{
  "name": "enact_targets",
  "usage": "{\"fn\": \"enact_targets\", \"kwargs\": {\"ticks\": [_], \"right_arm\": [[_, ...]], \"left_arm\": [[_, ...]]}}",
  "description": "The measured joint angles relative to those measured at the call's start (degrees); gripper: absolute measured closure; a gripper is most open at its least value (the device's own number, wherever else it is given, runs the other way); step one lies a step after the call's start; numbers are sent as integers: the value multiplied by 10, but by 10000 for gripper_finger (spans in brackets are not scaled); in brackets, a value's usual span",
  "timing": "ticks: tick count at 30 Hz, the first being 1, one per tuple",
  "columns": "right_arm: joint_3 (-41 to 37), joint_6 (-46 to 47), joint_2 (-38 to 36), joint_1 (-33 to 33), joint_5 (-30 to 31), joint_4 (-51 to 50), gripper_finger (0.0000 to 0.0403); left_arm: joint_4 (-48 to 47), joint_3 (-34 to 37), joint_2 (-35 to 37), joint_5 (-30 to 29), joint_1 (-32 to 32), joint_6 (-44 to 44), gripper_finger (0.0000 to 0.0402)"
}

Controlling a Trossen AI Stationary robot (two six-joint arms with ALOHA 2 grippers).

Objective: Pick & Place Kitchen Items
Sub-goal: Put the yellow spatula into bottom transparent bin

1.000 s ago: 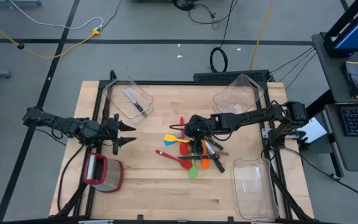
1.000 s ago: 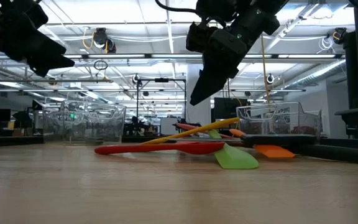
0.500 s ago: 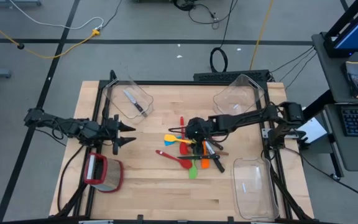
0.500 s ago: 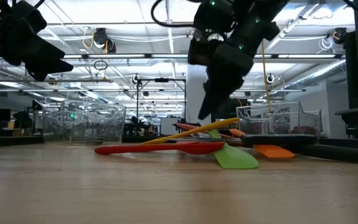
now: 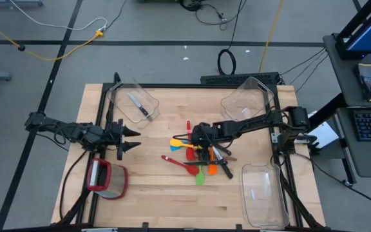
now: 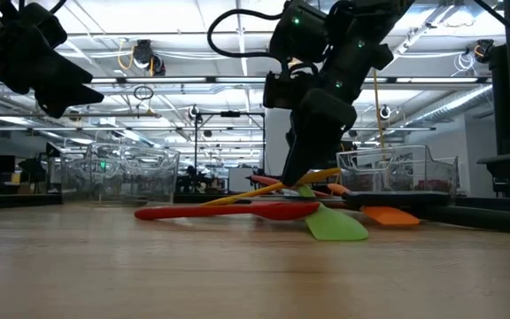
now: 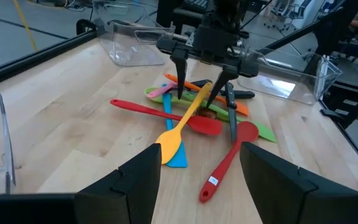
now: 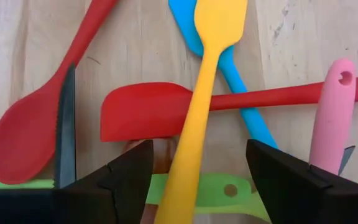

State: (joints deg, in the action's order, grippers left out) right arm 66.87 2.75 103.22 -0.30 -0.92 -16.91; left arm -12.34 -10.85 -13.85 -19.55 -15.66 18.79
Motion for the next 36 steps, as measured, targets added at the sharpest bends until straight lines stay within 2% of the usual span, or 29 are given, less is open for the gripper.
{"fn": "enact_targets", "kwargs": {"ticks": [12, 18, 28, 36], "right_arm": [[0, -31, 19, 0, -6, 24, 203], [0, -47, 19, -1, 22, 19, 223], [0, -56, 19, -2, 23, 16, 264], [0, -54, 19, -2, 23, 16, 321]], "left_arm": [[0, 0, 0, 0, 0, 0, 179], [-2, 0, 0, 0, 0, 4, 179], [-2, 0, 0, 0, 0, 4, 179], [-2, 0, 0, 0, 0, 4, 179]]}}
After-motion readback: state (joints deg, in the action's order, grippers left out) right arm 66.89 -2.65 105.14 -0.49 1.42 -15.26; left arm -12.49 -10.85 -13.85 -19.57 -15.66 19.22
